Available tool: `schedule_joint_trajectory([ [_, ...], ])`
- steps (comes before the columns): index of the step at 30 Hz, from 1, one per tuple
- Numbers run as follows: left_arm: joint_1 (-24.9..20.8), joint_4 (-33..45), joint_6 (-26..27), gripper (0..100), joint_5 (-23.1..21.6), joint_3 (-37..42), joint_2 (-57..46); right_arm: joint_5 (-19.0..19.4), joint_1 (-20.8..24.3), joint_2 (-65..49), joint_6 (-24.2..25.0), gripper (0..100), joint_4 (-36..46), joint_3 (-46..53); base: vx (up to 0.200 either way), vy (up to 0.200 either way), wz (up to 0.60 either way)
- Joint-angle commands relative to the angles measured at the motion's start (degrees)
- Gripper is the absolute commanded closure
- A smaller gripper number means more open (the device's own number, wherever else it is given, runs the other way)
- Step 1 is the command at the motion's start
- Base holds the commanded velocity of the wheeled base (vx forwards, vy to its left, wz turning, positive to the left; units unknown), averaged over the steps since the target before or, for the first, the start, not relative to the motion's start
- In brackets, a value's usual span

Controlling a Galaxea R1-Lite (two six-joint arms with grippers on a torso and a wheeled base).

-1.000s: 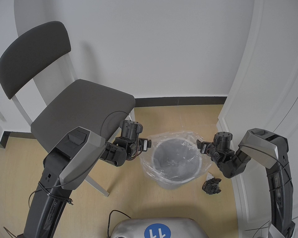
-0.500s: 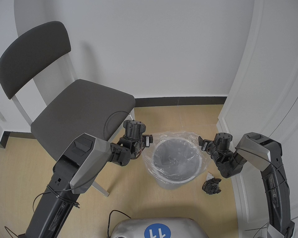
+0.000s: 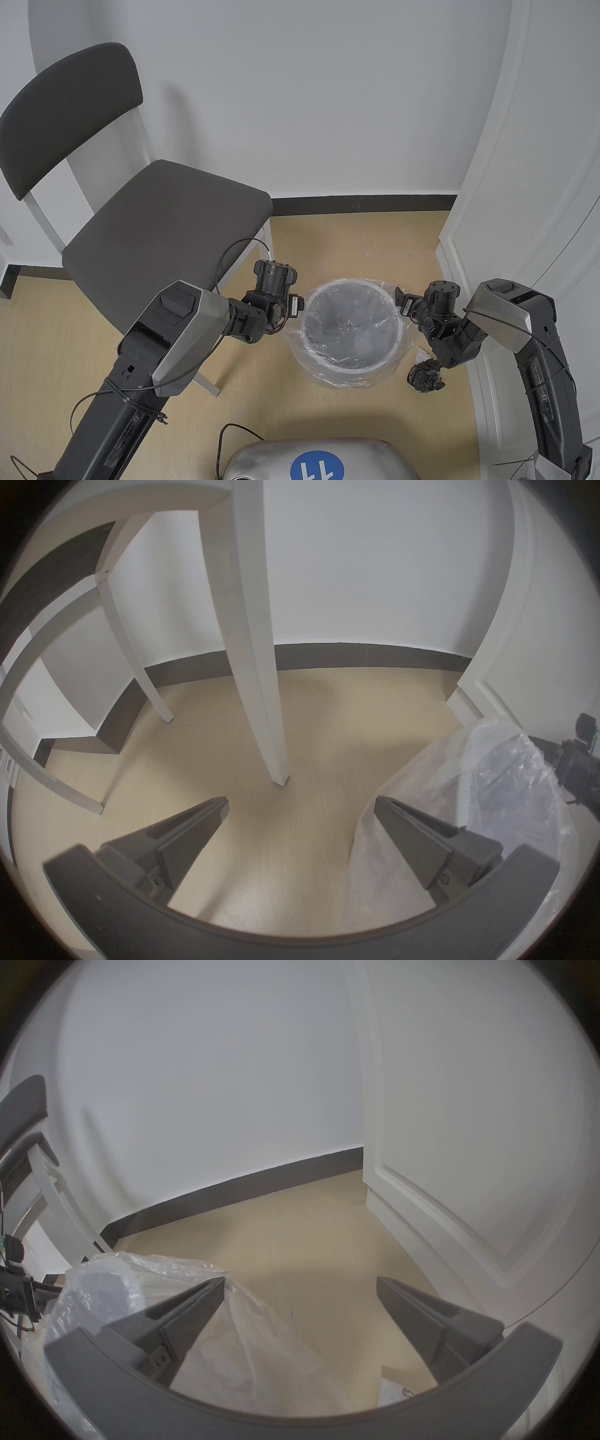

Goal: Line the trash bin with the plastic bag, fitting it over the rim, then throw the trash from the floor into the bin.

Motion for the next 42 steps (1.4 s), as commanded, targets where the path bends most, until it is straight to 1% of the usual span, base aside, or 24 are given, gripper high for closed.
schedule_joint_trajectory([
  [1,-0.04,0.38,-0.14,0,0.01,-0.01,0.28,0.03,0.01,0.51,-0.06,0,0.1,0.08,0.0,0.0,0.0],
  [6,0.05,0.29,-0.32,0,0.01,-0.01,-0.42,0.03,-0.25,-1.43,-0.15,0,-0.08,0.96,0.0,0.0,0.0],
  [9,0.14,0.38,-0.93,0,0.36,-0.01,-1.3,0.03,-0.43,-4.24,-0.41,0,0.27,2.89,0.0,0.0,0.0],
  [10,0.23,0.47,-1.02,0,1.33,-0.01,-2.88,0.12,-0.43,-7.76,-0.59,0,1.24,5.79,0.0,0.0,0.0],
  [11,0.23,0.47,-1.02,0,1.33,-0.01,-2.88,0.12,-0.43,-7.76,-0.59,0,1.24,5.79,0.0,0.0,0.0],
  [12,0.31,0.38,-0.93,0,1.68,1.29,-4.64,0.12,-0.43,-11.18,-0.59,0,3.79,8.26,0.0,0.0,0.0],
  [16,0.31,0.38,-0.58,0,1.42,5.51,-7.81,0.38,-0.43,-15.49,-0.67,0,7.74,11.16,0.0,0.0,0.0],
  [18,0.14,0.12,0.47,0,1.42,8.85,-9.83,0.73,-0.43,-17.69,-1.29,0,10.64,13.7,0.0,0.0,0.0],
  [19,0.14,0.12,0.47,0,1.42,8.85,-9.83,0.73,-0.43,-17.69,-1.29,0,10.64,13.7,0.0,0.0,0.0],
  [22,-0.04,0.12,3.9,0,1.42,13.68,-11.67,0.73,-0.43,-17.25,-3.66,0,13.37,14.94,0.0,0.0,0.0],
  [25,-0.04,-0.23,6.19,0,1.33,16.41,-12.11,0.73,-0.43,-16.02,-4.45,0,14.25,15.2,0.0,0.0,0.0],
  [29,-0.65,0.29,6.36,0,0.98,16.67,-11.5,0.73,-0.43,-15.05,-5.68,0,15.21,15.46,0.0,0.0,0.0],
  [34,-1.09,0.38,6.27,0,-1.75,17.55,-10.97,0.73,-0.34,-12.5,-5.95,0,16.09,15.02,0.0,0.0,0.0],
  [39,-1.18,-0.15,6.19,0,-1.66,17.72,-11.5,1.35,-0.43,-12.24,-6.48,0,17.41,14.67,0.0,0.0,0.0],
  [42,-1.18,-0.32,6.54,0,-1.48,20.01,-14.05,1.61,-0.52,-12.24,-6.56,0,18.29,14.41,0.0,0.0,0.0],
])
